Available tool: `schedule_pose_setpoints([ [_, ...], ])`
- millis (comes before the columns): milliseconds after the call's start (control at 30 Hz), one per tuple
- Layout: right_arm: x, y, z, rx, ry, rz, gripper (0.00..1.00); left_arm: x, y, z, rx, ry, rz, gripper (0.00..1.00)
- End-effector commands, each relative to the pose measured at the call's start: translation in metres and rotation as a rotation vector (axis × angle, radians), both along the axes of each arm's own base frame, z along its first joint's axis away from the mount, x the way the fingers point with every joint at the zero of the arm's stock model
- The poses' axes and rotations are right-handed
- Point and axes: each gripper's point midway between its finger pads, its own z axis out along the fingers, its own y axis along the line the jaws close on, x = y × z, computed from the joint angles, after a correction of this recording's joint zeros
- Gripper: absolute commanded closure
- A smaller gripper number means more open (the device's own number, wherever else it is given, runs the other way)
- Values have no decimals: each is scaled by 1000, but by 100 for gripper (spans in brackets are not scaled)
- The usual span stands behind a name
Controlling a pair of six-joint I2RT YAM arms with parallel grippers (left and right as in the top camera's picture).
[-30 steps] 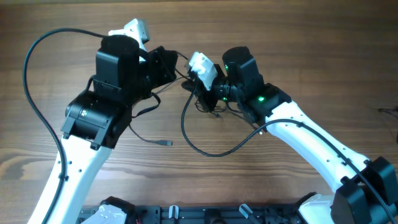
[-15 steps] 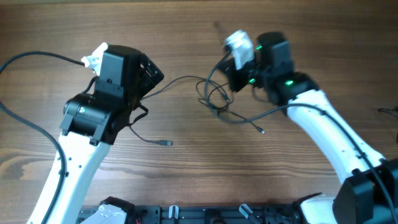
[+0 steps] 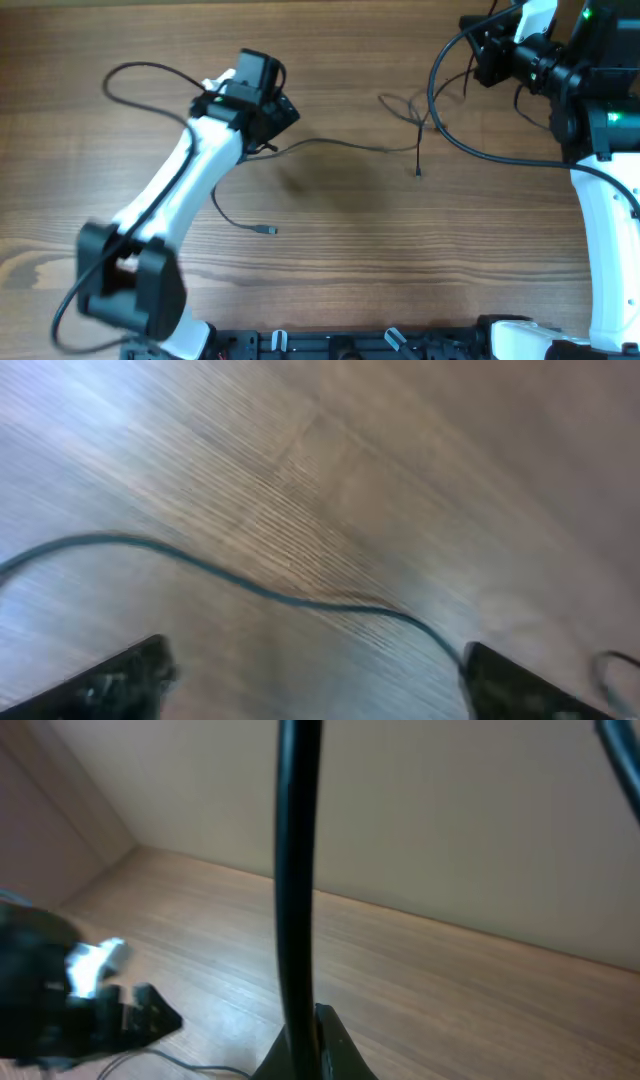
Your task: Untangle cables
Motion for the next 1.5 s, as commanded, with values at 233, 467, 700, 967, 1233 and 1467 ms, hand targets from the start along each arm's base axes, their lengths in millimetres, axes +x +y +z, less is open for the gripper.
schedule_pose_setpoints([
  [233,0,-63,98,-68,-368,-226,96,-18,-4,-105,29,267,-7,71],
  [467,1,-184,150,-187,-598,-619,96,-18,0,-114,54,279,-2,96],
  [700,15,-321,122,-381,-596,-1027,96,-29,12,-115,117,319,9,96],
  [967,76,-418,-46,-422,-288,-1165,96,-73,32,-139,184,436,13,96],
  [1233,96,-434,-138,-409,-125,-1154,96,-87,34,-146,179,475,30,96],
  [1467,106,-421,-38,-193,-246,-1080,96,-87,39,-146,208,471,33,96],
])
